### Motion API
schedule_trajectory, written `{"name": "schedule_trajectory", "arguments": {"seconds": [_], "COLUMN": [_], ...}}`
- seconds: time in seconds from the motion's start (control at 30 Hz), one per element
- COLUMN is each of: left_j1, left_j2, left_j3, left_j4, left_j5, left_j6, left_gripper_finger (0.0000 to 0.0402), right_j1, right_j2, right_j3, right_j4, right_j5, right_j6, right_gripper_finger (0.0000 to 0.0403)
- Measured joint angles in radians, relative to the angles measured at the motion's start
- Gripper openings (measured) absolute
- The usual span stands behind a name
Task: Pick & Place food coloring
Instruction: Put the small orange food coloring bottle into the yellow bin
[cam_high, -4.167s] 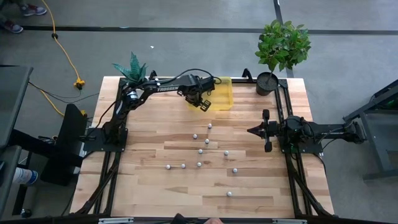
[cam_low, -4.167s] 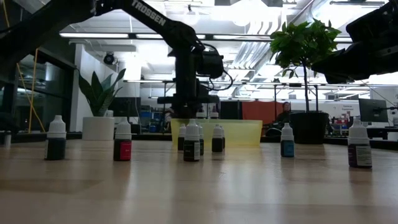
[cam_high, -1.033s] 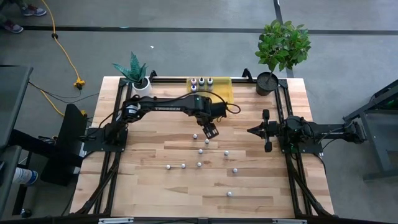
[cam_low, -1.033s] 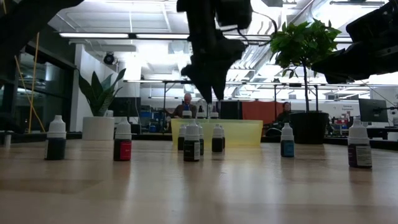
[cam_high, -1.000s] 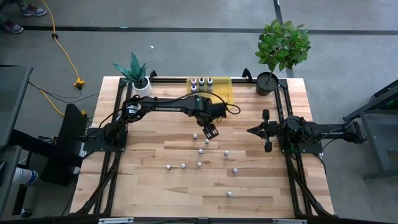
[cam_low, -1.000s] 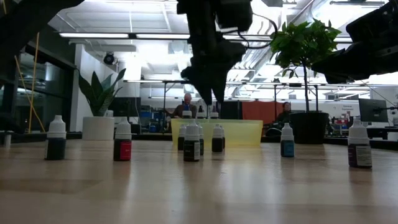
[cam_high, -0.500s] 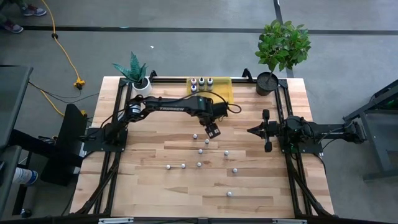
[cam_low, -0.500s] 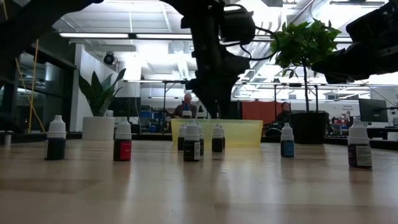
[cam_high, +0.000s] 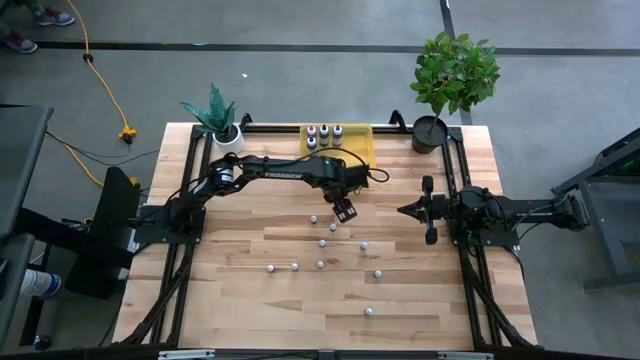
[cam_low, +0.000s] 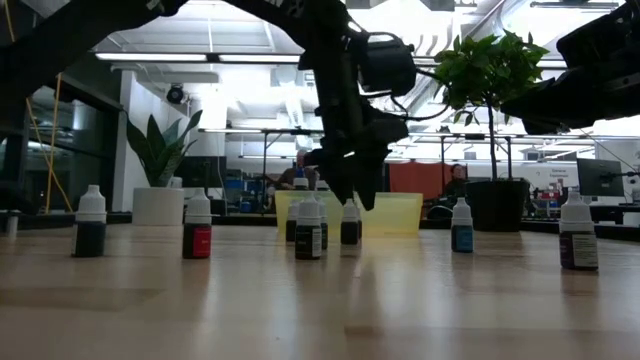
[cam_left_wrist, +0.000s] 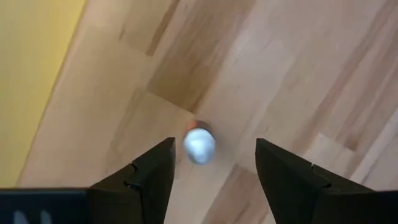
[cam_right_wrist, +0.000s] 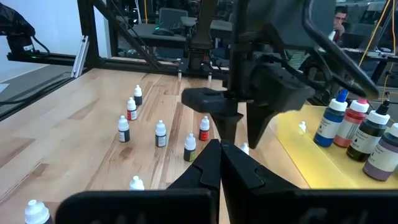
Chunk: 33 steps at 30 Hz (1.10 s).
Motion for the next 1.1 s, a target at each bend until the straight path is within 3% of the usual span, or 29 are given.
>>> {"name": "schedule_trajectory", "arguments": {"seconds": [0.33, 0.8, 1.1], "left_j1": [0.006, 0.007, 0.007], "left_j2": [0.014, 0.014, 0.013], "left_j3": [-0.001, -0.001, 0.000], "left_j4": [0.008, -0.019, -0.020], "left_j5": [-0.010, -0.002, -0.003], "left_j6": [0.011, 0.021, 0.044], "left_gripper_finger": [0.0206, 0.0084, 0.0039], "right_j1": [0.000, 0.000, 0.000], "right_j2": [0.000, 0.000, 0.000], "right_j3": [0.000, 0.000, 0.000], "right_j4": [0.000, 0.000, 0.000], "right_j5": [0.000, 0.000, 0.000], "right_j6": [0.000, 0.000, 0.000], "right_gripper_finger": [0.0000, 0.0000, 0.0000]}}
